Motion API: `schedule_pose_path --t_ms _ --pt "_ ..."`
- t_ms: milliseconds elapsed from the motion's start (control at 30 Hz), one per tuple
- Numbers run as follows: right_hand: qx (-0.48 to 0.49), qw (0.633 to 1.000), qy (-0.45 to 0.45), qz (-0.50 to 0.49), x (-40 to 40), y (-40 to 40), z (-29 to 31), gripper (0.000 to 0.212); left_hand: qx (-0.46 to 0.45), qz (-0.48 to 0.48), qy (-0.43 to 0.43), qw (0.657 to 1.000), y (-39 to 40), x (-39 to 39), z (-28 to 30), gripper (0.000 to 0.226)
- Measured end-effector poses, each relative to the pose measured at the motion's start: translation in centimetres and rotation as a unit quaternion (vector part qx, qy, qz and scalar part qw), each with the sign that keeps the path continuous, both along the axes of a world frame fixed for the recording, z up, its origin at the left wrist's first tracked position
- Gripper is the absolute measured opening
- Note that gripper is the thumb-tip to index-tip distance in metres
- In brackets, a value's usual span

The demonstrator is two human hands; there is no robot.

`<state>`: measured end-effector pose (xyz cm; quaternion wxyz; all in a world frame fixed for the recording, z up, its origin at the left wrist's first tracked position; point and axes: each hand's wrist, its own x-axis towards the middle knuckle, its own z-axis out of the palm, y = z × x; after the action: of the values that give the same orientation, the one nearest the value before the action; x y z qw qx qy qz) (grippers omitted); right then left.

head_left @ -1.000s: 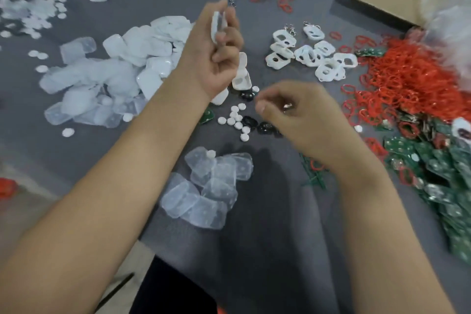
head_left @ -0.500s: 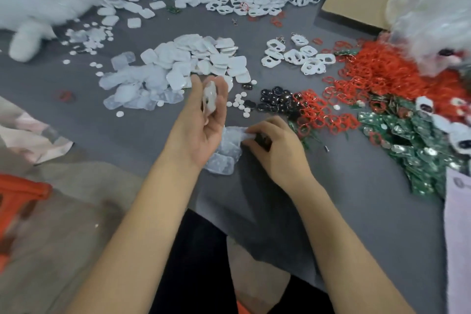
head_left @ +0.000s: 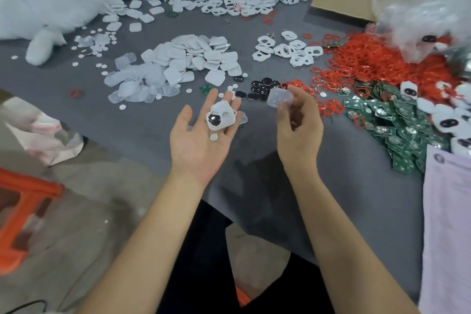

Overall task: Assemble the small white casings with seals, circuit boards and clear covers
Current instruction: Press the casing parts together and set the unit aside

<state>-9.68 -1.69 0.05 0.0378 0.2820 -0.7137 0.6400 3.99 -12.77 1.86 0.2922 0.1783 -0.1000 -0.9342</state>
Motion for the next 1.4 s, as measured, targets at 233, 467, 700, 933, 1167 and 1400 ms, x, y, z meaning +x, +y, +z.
schedule_pose_path --t_ms 233,467,700,933,1167,1400 --pt "0.019 0.99 0.123 0.059 2.1 1.1 -0.2 0.009 -0.004 -0.041 -0.047 0.998 2.3 -2.3 0.3 0.047" --pt "0.065 0.993 0.093 0.029 0.7 2.6 -0.6 0.027 -0.012 -0.074 -0.076 0.994 3.8 -3.7 0.5 0.021" --pt "0.013 0.987 -0.089 -0.133 -1.5 5.5 -0.2 0.019 0.013 -0.073 -0.043 0.996 3.4 -3.8 0.1 0.035" --pt "0.205 0.973 0.012 -0.108 -0.9 4.2 -0.4 0.017 0.008 -0.064 0.006 0.998 1.0 -2.0 0.1 0.032" --pt "0.237 0.952 0.195 0.001 1.4 -0.7 0.0 0.011 0.011 0.015 -0.002 1.0 -3.3 0.4 0.4 0.024" --pt "0.262 0.945 0.175 0.09 0.5 -7.3 1.6 0.013 -0.018 0.06 -0.027 0.998 -6.7 2.7 -0.1 0.024"
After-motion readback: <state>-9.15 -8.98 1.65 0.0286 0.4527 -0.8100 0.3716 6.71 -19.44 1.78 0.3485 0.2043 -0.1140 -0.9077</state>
